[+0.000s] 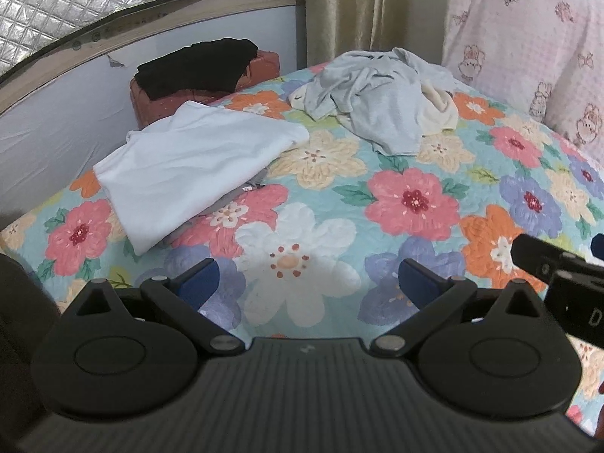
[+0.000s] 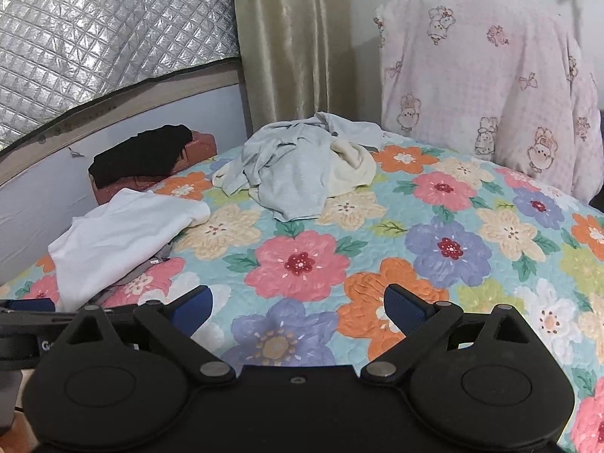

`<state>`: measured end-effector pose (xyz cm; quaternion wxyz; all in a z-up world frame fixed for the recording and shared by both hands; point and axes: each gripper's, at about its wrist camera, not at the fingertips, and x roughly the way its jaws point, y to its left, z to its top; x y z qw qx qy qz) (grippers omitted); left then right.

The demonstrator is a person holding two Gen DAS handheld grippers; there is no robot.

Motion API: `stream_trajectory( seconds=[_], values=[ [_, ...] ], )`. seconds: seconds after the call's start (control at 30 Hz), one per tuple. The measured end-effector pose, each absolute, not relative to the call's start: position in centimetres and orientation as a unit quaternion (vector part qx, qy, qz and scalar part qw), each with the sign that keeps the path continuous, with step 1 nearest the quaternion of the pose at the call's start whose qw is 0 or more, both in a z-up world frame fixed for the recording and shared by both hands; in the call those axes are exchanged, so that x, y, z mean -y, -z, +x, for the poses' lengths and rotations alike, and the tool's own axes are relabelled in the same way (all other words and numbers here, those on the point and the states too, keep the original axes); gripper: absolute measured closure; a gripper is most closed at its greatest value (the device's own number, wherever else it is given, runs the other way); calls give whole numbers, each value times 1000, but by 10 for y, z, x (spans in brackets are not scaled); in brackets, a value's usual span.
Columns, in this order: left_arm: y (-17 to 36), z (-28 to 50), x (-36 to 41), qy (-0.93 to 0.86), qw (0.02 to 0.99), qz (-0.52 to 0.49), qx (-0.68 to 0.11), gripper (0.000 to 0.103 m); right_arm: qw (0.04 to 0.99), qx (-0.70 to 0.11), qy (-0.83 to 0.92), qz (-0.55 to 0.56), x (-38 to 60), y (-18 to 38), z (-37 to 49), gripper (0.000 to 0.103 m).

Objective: Fold clothes

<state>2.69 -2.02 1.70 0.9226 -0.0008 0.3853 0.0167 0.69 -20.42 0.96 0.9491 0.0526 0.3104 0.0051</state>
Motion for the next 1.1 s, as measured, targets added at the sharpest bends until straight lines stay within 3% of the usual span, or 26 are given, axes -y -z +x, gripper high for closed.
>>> stream_trajectory(
  seconds=[1.1],
  values=[
    [6,39,34,-20,911,11,-412,0,945,-325,9,29,211,13,11,4]
  ],
)
